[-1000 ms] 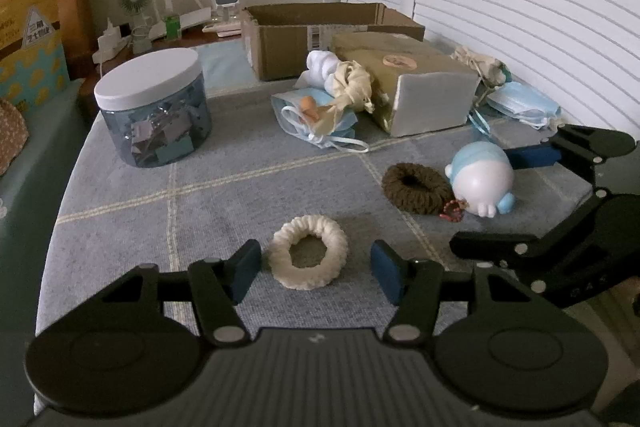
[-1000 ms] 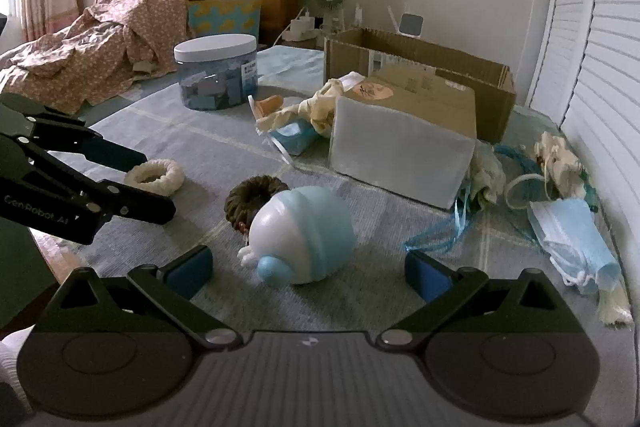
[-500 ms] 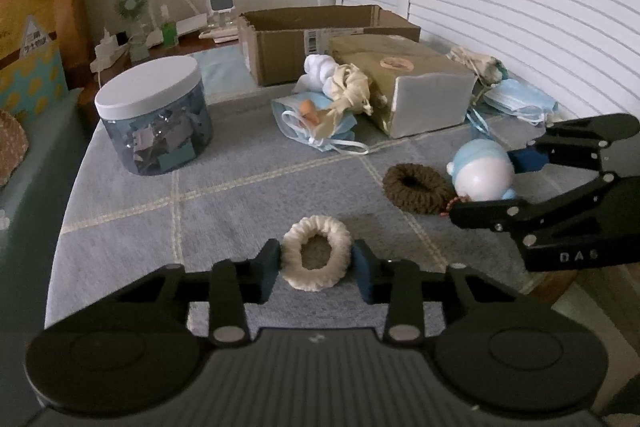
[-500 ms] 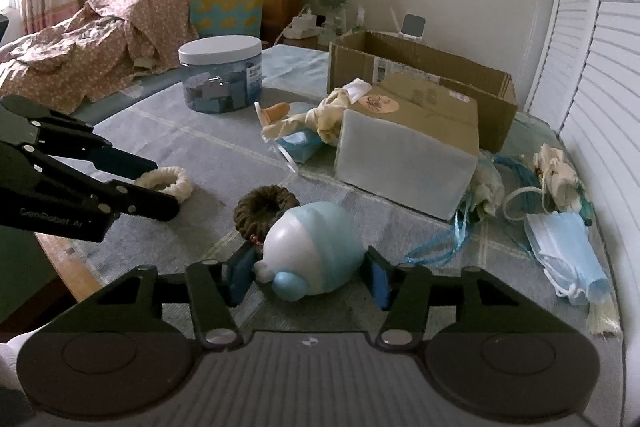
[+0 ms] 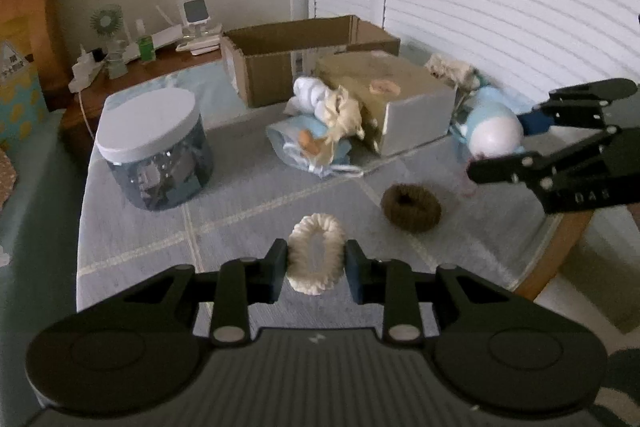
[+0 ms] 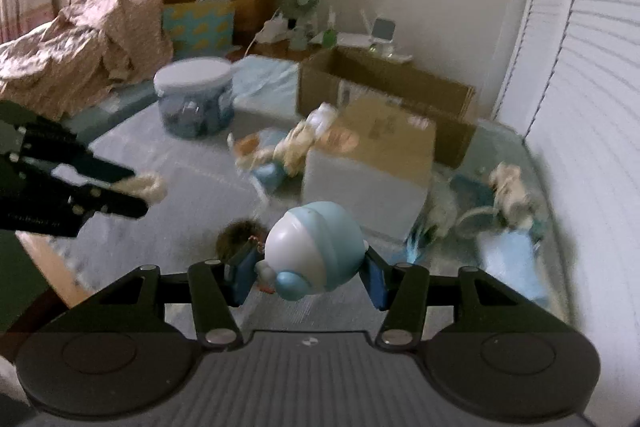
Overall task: Organize soft objects
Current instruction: 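Carry the toy with the right tool into the cardboard box while the left tool drops the ring there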
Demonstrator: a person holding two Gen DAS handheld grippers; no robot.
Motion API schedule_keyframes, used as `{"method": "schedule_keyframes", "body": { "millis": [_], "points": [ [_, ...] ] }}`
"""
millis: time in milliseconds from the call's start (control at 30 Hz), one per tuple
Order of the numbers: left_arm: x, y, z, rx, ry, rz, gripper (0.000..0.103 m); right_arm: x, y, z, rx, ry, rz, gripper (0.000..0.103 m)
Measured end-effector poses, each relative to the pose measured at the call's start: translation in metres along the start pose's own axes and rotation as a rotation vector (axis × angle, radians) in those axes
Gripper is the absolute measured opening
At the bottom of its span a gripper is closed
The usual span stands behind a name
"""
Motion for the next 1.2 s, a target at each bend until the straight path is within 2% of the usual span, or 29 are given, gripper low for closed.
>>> {"method": "schedule_keyframes", "body": {
  "millis": [100,267,467,800,1000,1067,1133,1200],
  "points": [
    [-0.013,0.006,-0.007,0.019,-0.009,0.001,0.029,-0.017,-0.006,-0.008,0.029,-0.019,0.012,0.060],
    [-0.035,0.014,-0.016,0.008,-0.055,0.019,0.029,-0.057,-0.023,-0.015,0.075,-0.073,0.026,0.060],
    [-0.060,0.020,-0.017,-0.006,-0.078,0.044,0.029,-0.106,-0.053,-0.001,0.087,-0.108,0.043,0.060],
    [-0.085,0.043,-0.008,-0.057,-0.093,-0.002,0.029,-0.189,-0.065,0.062,0.006,-0.095,-0.027,0.060],
    [-0.091,0.056,-0.002,-0.092,-0.077,-0.037,0.029,-0.221,-0.057,0.108,-0.034,-0.071,-0.047,0.060],
    [-0.094,0.058,0.000,-0.099,-0.074,-0.040,0.029,-0.224,-0.054,0.119,-0.062,-0.057,-0.051,0.064],
    [-0.098,0.060,0.001,-0.102,-0.075,-0.040,0.029,-0.224,-0.052,0.124,-0.093,-0.051,-0.047,0.084],
    [-0.101,0.060,0.002,-0.105,-0.076,-0.032,0.029,-0.218,-0.052,0.121,-0.105,-0.062,-0.034,0.098]
  ]
}}
Point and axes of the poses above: each gripper's, at about its wrist camera, not at the fingertips, and z roughly the way its jaws point, y to its left, x to its underside, the point moved 7 cm from there along z, roughly the way its jaws point, and after that the axes turned 9 degrees about y, right-handed, at the moved point
